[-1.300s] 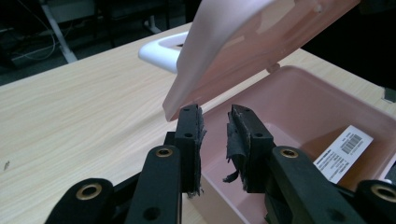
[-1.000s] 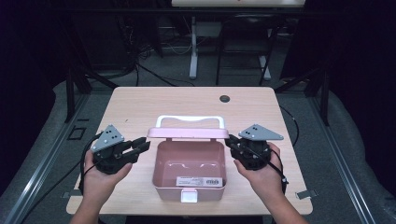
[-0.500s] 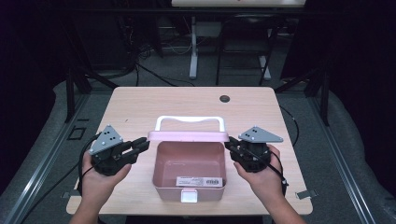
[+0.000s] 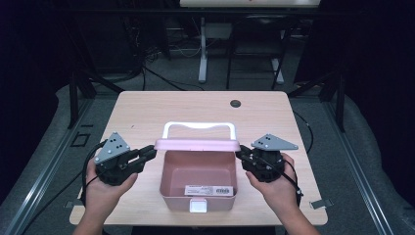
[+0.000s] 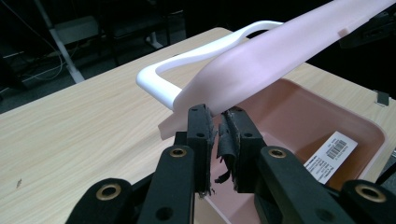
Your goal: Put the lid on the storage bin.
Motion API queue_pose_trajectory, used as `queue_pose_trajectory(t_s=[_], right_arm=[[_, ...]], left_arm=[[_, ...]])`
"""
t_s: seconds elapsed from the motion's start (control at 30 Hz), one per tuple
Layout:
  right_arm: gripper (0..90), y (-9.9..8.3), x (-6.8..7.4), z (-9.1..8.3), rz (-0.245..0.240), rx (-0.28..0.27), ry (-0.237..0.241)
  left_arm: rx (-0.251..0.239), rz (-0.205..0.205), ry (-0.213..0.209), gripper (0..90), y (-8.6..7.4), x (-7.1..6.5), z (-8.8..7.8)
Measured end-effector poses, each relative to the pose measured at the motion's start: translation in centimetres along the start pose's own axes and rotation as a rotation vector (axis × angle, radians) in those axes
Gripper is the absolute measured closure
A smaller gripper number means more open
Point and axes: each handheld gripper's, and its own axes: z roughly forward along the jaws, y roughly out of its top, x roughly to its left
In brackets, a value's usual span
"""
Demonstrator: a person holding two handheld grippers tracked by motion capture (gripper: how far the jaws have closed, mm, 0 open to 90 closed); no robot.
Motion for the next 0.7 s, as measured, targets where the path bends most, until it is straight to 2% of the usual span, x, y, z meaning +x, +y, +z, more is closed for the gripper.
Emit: queue_pose_trajectory(t_s=[0.2,0.3,0.6,0.7], right_arm=[[77.5,0.3,-0.1,-0.4,0.006,0.019,0.010],[77.5,0.5,-0.1,-0.7,0.010,0.016,0.018],[77.5,0.2,0.0,-1.4,0.011,-0.003,0.040],[77.3,0.0,0.1,-1.7,0.007,-0.011,0.044]], left_arm=[[0.009,-0.006,0.009,80.8,0.7,0.1,0.1],[0.034,0.002,0.009,80.9,1.1,0.2,0.2],[0.056,0.013,0.005,80.8,0.9,0.0,0.1],[0.057,0.006,-0.005,80.7,0.7,0.0,0.0]])
